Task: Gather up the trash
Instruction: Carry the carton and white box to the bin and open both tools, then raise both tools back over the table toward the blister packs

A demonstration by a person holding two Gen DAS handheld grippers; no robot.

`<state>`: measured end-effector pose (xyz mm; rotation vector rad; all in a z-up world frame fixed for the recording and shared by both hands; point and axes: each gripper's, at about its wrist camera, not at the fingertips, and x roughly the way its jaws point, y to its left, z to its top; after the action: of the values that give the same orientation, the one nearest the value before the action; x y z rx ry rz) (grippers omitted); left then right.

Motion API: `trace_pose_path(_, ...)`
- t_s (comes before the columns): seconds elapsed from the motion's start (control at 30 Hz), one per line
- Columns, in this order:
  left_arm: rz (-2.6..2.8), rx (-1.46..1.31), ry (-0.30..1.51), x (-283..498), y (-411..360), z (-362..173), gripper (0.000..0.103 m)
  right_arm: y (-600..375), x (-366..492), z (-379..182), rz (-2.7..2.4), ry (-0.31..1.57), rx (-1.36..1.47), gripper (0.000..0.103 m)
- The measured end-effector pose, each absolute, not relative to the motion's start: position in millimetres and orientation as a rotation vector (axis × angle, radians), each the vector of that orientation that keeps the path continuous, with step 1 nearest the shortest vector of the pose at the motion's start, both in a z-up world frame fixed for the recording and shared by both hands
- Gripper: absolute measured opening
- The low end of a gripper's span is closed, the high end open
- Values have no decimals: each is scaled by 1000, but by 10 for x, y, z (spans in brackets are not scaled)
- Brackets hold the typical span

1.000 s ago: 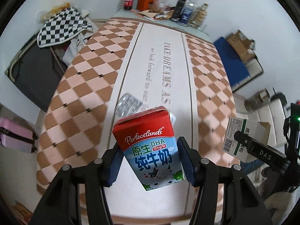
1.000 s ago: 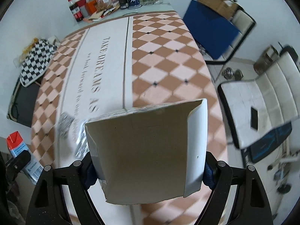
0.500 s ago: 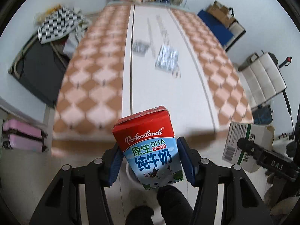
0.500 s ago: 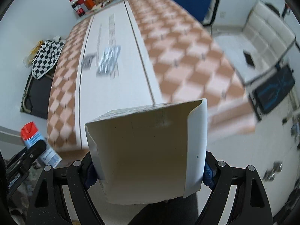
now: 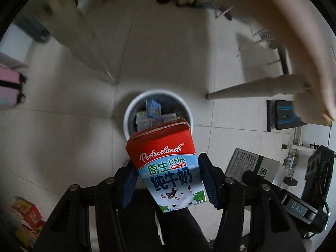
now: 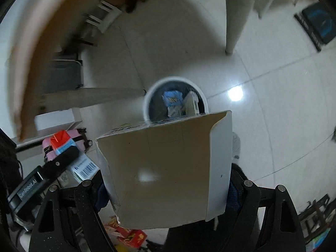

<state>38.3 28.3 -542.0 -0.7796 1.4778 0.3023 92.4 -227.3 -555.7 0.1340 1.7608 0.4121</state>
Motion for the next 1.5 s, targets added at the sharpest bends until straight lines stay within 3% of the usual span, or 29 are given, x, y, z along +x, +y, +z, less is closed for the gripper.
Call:
trace_pose_path(0.17,293,-892,1500,497,341,-6323,57,-2254,992,-6491,378,1783,173,87)
trace_pose_path(0.23,304,-912,1493,497,368,-6540,79,-2214,1041,-6815,377,1784,181,87)
trace_pose_path(0.3,311,-940,1490,502,395,-6727,94,-2151,1108,-7055,376,1787,176,88)
trace_pose_path(0.43,358,-926,1508,422,439,-6823,96,-1987,1299,-7457,388,1797,178,92)
trace_pose_path(0.5,389,-895,1512,339,469,-6770,96,-1920,1348,-7577,413,1817,199,103)
trace_pose_path(0.57,432,-829,1513,267,482,-6713,96,-1872,1338,-7613,443,1822,215,103)
trace_pose_path(0.93,500,-608,1529,116,366,-6255,96,-1786,1102,-7082,412,1702,-208,103)
trace_pose_path(1.5,456,-513,1464,-201,112,-5059,96,-1796,699,-5504,454,1554,-333,103)
